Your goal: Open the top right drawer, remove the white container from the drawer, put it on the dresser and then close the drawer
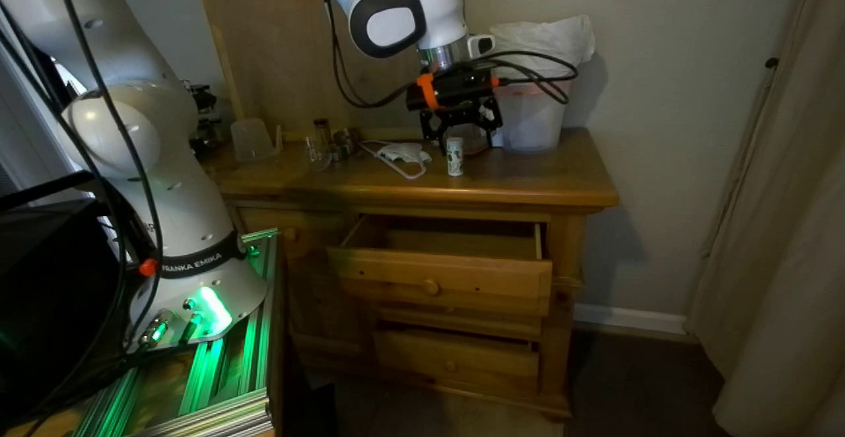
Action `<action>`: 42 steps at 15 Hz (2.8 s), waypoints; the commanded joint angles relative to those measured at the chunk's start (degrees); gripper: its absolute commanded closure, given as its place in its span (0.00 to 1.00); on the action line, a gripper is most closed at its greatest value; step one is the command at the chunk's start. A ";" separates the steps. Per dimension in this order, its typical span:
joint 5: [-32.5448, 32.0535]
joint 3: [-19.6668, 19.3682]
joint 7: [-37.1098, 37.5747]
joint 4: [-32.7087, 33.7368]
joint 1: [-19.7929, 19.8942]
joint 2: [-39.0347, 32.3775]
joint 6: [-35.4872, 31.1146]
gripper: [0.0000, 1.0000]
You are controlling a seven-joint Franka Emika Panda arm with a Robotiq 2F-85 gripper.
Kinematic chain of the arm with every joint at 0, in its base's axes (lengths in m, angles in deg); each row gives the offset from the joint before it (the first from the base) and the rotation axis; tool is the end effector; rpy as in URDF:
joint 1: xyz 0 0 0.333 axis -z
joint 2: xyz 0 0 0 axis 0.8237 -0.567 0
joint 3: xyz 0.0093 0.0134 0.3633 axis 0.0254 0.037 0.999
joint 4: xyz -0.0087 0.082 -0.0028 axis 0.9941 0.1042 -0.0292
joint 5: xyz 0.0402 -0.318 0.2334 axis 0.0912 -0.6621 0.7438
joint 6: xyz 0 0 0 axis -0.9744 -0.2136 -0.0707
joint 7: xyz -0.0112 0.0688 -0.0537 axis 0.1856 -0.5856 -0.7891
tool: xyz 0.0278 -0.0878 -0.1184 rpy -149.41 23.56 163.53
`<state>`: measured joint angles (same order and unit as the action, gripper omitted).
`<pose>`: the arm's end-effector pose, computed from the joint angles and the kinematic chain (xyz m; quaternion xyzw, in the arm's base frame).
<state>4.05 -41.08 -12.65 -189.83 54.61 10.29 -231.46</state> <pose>0.4737 0.0011 0.3451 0.8643 0.4846 0.1339 0.0141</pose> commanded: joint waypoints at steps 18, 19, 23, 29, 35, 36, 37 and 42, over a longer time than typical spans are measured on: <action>19.32 -11.88 -20.87 -1.60 1.87 -7.87 -2.28 0.00; 22.92 -12.11 -24.07 -1.07 2.00 -8.74 -1.98 0.00; 34.82 -12.12 -34.70 1.82 2.51 -13.77 -0.96 0.00; 44.74 -10.26 -43.12 6.16 2.98 -22.82 -0.70 0.00; 43.18 -10.49 -41.58 6.26 2.11 -25.10 -0.78 0.00; 43.19 -10.49 -41.60 6.51 2.11 -25.39 -0.75 0.00; 43.19 -10.49 -41.60 6.67 2.12 -25.45 -0.69 0.00; 43.66 -10.36 -41.92 7.19 2.40 -26.09 -0.30 0.00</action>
<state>47.23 -51.57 -54.25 -183.06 56.74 -15.16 -232.04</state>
